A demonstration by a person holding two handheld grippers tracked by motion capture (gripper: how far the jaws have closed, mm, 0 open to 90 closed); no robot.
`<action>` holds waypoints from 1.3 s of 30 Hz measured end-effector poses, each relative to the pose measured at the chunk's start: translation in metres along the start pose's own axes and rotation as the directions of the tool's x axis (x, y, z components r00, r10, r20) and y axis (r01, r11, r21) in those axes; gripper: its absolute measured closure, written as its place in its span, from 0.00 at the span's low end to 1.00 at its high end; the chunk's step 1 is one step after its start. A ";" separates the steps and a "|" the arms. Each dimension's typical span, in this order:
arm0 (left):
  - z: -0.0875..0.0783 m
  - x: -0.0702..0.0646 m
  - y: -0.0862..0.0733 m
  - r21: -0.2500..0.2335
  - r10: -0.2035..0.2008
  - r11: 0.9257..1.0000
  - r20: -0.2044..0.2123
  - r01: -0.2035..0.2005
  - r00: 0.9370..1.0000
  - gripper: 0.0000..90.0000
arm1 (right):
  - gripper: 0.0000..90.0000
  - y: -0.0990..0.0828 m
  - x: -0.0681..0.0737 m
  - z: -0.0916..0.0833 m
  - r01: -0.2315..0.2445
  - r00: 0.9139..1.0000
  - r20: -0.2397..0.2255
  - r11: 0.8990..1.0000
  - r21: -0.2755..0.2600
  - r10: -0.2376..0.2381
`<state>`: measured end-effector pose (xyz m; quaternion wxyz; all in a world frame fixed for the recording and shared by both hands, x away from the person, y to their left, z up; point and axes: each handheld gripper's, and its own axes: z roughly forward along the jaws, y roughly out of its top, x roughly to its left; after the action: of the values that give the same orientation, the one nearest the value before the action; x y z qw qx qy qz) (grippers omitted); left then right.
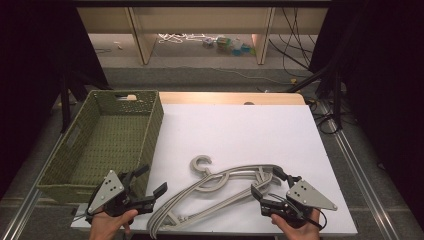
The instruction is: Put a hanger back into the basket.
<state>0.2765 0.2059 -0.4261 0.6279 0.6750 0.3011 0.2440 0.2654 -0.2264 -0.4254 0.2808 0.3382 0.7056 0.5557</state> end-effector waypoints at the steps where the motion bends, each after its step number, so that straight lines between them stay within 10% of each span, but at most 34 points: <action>1: 0.000 0.000 0.000 0.000 0.000 1.000 -0.001 0.000 1.000 0.17 | 0.17 0.000 0.000 0.000 0.000 1.000 -0.003 1.000 0.000 0.000; 12: 0.000 0.000 0.000 0.004 0.003 1.000 0.001 -0.003 1.000 0.17 | 0.18 0.001 -0.005 0.002 -0.003 1.000 -0.027 1.000 0.009 0.003; 26: 0.000 0.000 0.000 0.012 0.005 1.000 -0.002 -0.005 1.000 0.17 | 0.23 0.011 -0.024 0.023 0.166 0.982 -0.114 0.975 0.146 -0.150; 32: 0.000 0.000 0.000 0.014 0.009 1.000 -0.001 -0.009 1.000 0.18 | 0.26 0.017 -0.025 0.044 0.235 0.964 -0.173 0.951 0.200 -0.202; 39: 0.002 -0.001 -0.001 0.006 -0.007 1.000 0.014 0.006 1.000 0.18 | 0.31 0.020 -0.030 0.074 0.323 0.930 -0.279 0.893 0.315 -0.238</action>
<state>0.2771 0.2044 -0.4275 0.6288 0.6774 0.2996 0.2365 0.3447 -0.2028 -0.4217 0.2078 0.2096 0.8639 0.4080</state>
